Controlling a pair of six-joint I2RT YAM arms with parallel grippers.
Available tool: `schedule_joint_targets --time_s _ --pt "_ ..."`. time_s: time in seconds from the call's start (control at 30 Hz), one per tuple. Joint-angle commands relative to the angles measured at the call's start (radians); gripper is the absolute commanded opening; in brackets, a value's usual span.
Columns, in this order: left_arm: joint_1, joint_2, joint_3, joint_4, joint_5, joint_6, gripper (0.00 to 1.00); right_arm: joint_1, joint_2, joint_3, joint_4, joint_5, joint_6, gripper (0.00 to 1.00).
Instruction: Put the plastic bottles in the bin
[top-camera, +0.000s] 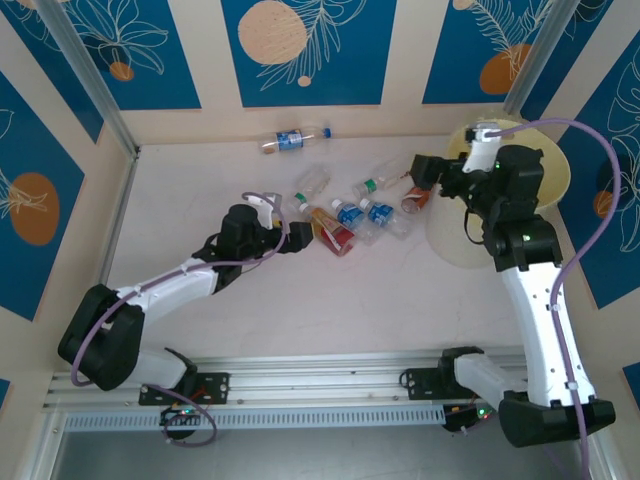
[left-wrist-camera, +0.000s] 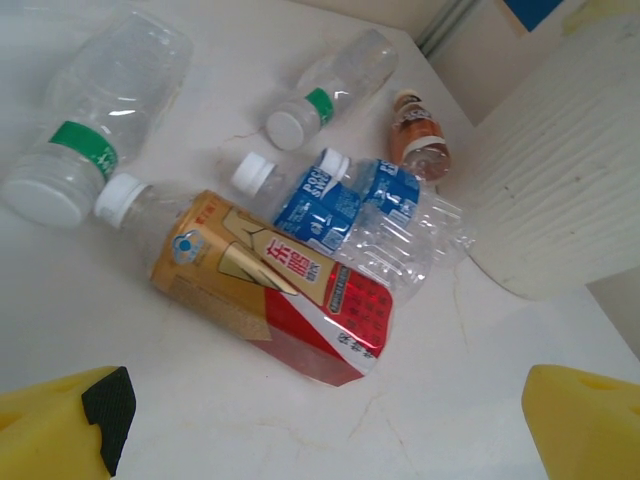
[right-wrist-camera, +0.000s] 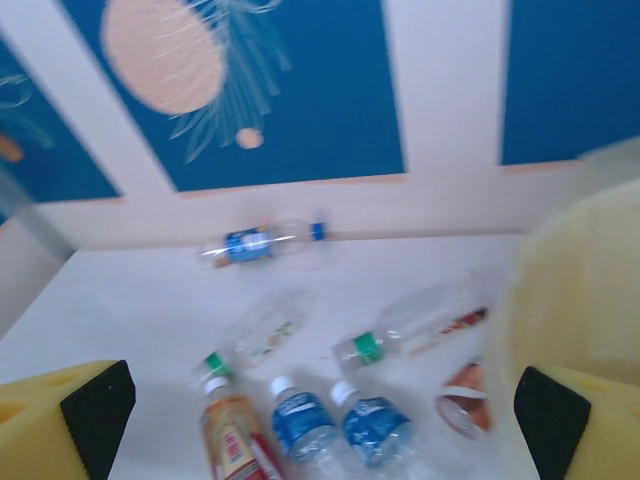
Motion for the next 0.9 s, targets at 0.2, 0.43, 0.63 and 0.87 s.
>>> schedule_joint_targets --time_s 0.2,0.43,0.63,0.87 --pt "0.004 -0.021 -0.031 -0.009 -0.065 -0.050 1.00 0.170 0.140 0.004 -0.090 -0.156 -0.101 0.99" --pt "0.008 -0.028 -0.043 -0.005 -0.076 -0.066 1.00 0.238 0.355 0.035 -0.240 0.061 -0.029 1.00" --pt "0.014 -0.028 -0.052 0.001 -0.088 -0.076 1.00 0.243 0.566 0.089 -0.312 0.320 0.003 1.00" --pt "0.016 -0.032 -0.057 0.004 -0.088 -0.084 1.00 0.238 0.838 0.234 -0.324 0.520 -0.079 0.83"
